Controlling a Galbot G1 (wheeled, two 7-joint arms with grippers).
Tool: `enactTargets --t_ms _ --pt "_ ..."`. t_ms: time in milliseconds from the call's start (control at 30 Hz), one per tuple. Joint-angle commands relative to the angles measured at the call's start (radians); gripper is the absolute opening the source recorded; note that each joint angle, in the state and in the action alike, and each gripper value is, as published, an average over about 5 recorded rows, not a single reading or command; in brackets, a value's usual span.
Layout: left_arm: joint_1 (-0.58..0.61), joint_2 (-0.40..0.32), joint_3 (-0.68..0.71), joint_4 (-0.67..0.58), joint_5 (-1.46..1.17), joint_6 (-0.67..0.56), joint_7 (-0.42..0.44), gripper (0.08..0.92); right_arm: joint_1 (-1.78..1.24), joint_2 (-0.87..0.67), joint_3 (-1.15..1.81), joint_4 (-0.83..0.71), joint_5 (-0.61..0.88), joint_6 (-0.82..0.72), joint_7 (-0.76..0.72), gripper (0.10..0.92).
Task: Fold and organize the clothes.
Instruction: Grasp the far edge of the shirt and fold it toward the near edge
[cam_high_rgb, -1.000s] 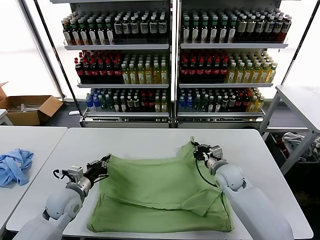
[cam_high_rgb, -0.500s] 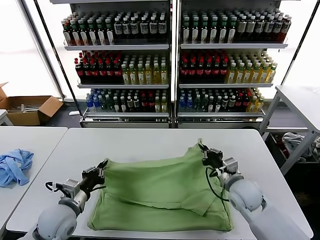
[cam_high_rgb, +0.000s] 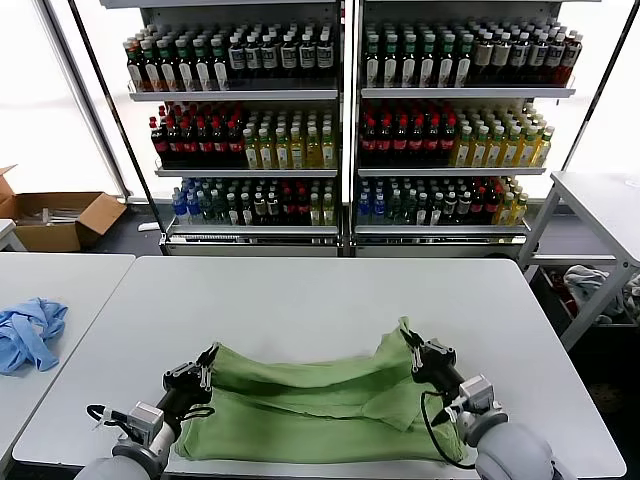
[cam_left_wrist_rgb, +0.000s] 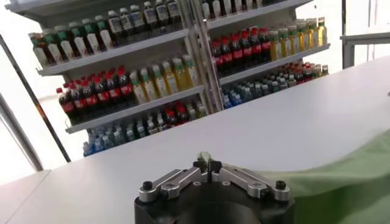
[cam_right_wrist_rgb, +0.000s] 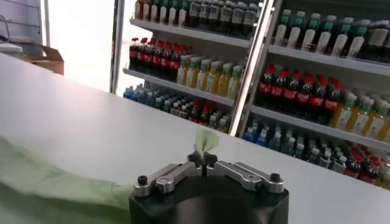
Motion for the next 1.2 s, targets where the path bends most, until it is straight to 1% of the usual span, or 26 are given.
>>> enactTargets --t_ms 33,267,533,833,1000,1100,1200 --pt "0.063 0.005 -0.007 -0.024 0.069 -0.001 -0.031 0.086 -0.173 -0.016 0.039 0.095 -0.060 0.028 0.021 0.113" --pt "0.066 -0.012 0.016 -0.015 0.093 -0.002 -0.035 0.086 -0.213 0.003 0.053 0.083 -0.066 0.042 0.046 0.113" --pt "0.080 -0.023 0.041 0.010 0.114 0.007 -0.092 0.086 -0.243 0.044 0.027 0.046 -0.071 0.049 0.140 0.113" --pt "0.089 -0.041 0.054 0.024 0.139 0.032 -0.168 0.086 -0.216 0.099 -0.020 0.029 -0.046 0.022 0.374 0.113" --pt "0.094 -0.050 0.080 0.044 0.173 0.027 -0.175 0.086 -0.196 0.132 -0.061 0.009 -0.037 0.008 0.494 0.113" --pt "0.088 -0.060 0.096 0.057 0.203 0.021 -0.170 0.088 -0.179 0.150 -0.097 0.000 -0.017 -0.010 0.566 0.147" --pt "0.082 -0.064 0.097 0.051 0.217 0.024 -0.165 0.116 -0.160 0.165 -0.117 0.004 0.023 -0.033 0.635 0.224"
